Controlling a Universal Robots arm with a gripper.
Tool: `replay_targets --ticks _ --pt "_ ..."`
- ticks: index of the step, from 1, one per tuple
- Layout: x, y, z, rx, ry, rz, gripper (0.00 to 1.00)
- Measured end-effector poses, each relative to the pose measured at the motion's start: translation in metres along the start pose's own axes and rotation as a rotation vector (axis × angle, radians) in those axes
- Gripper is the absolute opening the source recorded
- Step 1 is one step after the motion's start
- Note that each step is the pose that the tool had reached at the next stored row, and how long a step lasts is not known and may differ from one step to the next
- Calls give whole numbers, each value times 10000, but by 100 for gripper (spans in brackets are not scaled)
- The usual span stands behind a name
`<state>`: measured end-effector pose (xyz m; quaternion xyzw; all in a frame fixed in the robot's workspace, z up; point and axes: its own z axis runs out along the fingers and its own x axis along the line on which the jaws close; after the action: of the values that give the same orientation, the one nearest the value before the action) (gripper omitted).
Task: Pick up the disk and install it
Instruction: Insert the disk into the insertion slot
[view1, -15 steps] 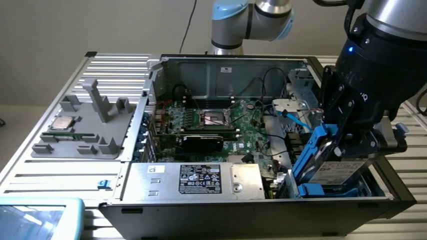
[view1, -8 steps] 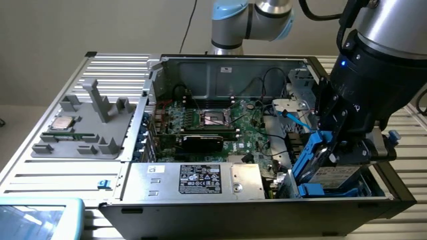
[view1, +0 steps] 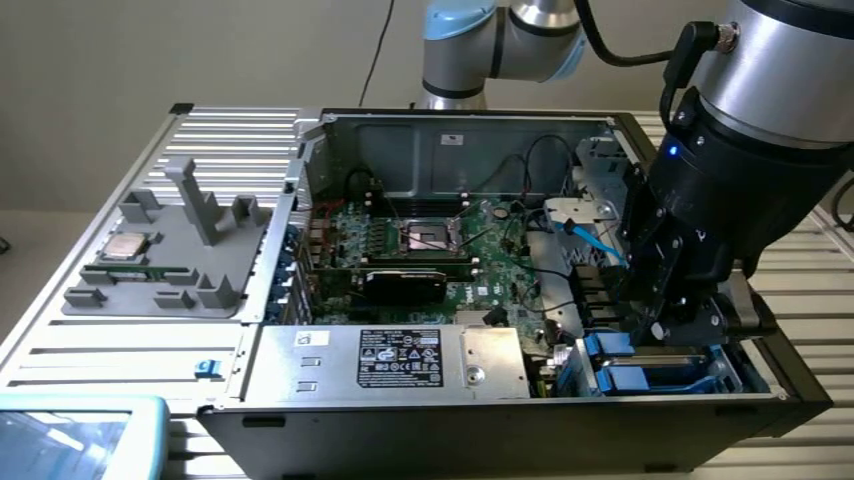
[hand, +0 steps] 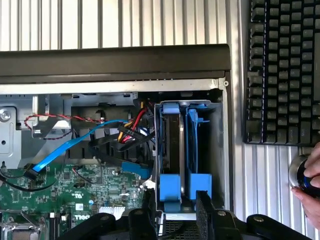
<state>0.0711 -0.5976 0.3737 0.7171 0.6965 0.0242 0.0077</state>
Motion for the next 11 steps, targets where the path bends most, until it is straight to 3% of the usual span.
replay_targets --ticks 11 --pt "-2 -4 83 2 17 1 45"
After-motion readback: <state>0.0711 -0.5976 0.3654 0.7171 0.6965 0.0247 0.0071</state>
